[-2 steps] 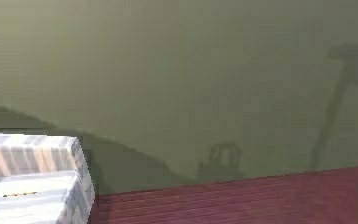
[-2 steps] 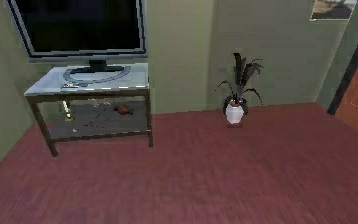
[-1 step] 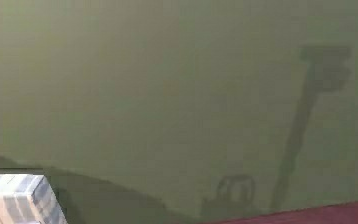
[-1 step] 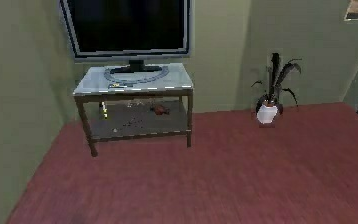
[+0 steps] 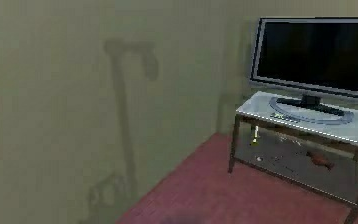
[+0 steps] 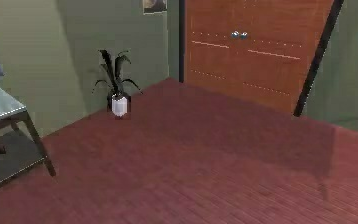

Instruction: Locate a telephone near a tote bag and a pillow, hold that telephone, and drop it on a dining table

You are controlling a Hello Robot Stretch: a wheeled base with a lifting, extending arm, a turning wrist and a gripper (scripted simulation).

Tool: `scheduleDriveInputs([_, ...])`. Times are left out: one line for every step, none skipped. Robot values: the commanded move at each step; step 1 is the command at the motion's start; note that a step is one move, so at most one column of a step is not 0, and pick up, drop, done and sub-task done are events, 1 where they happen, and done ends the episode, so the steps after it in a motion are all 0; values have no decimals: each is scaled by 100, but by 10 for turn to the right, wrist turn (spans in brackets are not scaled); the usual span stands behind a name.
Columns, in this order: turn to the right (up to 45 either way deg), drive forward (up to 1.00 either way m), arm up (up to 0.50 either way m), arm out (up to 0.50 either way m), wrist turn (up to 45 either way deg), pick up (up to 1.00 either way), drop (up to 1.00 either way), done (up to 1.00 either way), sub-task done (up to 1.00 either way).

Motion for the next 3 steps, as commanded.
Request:
scheduleDriveInputs([450,0,0,0,0,0,0,0,0])
scheduleDriveInputs([450,0,0,0,0,0,0,0,0])
scheduleDriveInputs([120,0,0,0,0,0,0,0,0])
